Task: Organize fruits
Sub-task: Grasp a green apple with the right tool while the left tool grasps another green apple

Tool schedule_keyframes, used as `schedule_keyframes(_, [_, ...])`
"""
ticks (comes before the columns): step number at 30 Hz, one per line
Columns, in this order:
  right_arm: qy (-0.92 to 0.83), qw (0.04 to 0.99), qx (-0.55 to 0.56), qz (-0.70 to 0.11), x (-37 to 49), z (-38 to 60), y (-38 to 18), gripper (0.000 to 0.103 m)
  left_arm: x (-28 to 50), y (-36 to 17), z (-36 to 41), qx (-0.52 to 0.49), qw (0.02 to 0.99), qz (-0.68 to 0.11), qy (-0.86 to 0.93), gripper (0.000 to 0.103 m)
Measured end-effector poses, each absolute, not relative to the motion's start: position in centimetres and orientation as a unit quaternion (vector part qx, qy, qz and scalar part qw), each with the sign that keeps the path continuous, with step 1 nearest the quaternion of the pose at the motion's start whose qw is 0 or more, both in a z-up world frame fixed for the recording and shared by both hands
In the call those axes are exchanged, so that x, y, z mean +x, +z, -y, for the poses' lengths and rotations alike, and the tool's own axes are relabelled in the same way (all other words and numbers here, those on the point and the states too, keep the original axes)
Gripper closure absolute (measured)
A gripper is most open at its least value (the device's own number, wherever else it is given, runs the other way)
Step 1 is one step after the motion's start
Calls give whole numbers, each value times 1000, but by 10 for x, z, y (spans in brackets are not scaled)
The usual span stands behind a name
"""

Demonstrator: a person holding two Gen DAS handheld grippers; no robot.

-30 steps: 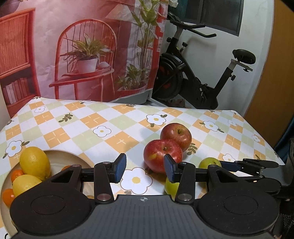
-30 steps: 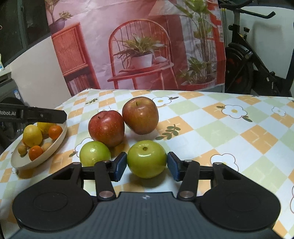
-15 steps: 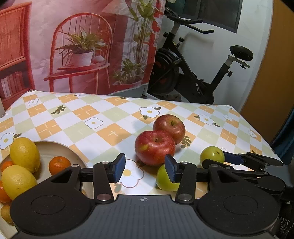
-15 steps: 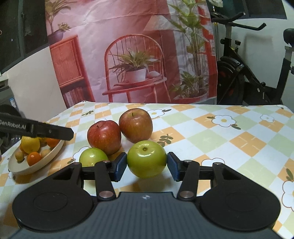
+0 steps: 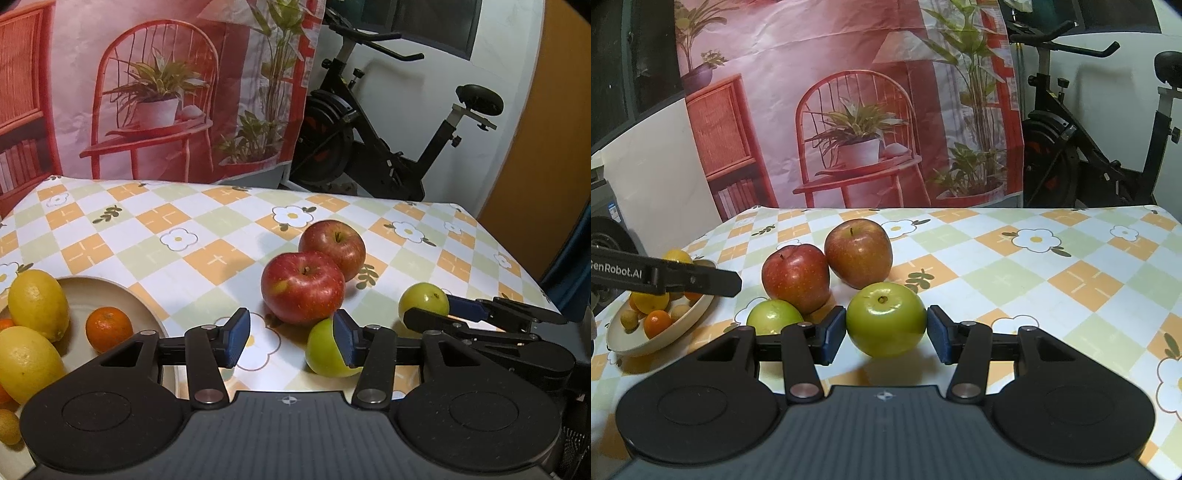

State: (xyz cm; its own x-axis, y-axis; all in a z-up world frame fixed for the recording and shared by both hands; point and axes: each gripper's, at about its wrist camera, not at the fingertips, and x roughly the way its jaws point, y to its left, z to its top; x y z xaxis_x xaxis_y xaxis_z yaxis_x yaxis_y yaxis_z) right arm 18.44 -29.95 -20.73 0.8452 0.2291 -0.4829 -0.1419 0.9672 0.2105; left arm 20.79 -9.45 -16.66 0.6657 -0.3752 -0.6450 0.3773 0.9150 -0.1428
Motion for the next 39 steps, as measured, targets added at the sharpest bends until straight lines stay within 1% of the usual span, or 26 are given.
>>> schedule_keyframes(2, [96, 957, 87, -260, 184, 301, -207, 52, 208, -168, 94, -3, 911, -356, -207, 42])
schedule_keyframes(4, [93, 957, 94, -259, 184, 304, -207, 52, 208, -170, 95, -8, 909, -359, -212, 41])
schedule_keyframes(24, [91, 954, 113, -263, 185, 310, -208, 52, 215, -190, 117, -5, 887, -386, -255, 40])
schedule_keyframes(27, [91, 953, 115, -263, 185, 310, -208, 52, 216, -192, 119, -9, 884, -388, -260, 43])
schedule_keyframes(35, [92, 953, 117, -264, 185, 311, -208, 52, 216, -192, 124, -12, 880, -388, -274, 55])
schedule_keyframes(39, [92, 953, 117, -264, 185, 311, -208, 52, 215, -192, 126, -10, 880, -387, -276, 57])
